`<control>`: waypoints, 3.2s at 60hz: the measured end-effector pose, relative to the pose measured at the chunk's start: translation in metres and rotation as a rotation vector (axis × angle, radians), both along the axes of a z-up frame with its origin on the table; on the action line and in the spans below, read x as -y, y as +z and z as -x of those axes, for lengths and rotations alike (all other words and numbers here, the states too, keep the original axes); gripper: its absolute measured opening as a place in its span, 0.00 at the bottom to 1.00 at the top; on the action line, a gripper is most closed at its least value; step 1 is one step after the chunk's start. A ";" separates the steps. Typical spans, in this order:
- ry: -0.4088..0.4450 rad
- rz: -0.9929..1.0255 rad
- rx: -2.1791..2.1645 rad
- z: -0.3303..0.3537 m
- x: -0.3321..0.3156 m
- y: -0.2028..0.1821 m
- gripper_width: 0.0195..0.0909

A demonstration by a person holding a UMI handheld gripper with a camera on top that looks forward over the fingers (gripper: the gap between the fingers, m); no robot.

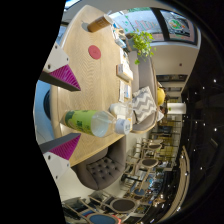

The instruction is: Pour water

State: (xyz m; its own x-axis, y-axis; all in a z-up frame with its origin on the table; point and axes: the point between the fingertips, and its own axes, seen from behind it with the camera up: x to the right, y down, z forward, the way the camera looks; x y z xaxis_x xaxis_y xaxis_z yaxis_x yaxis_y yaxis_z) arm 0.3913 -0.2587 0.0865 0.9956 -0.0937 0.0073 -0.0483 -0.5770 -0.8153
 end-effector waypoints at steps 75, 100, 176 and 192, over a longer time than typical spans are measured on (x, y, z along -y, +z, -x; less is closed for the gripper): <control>0.070 -0.137 0.812 0.065 -0.142 0.162 0.29; 0.481 -0.093 1.625 0.307 -0.182 0.149 0.29; 0.224 -0.068 -0.001 0.302 -0.189 0.018 0.31; 0.206 -0.097 -0.047 0.301 -0.197 -0.024 0.35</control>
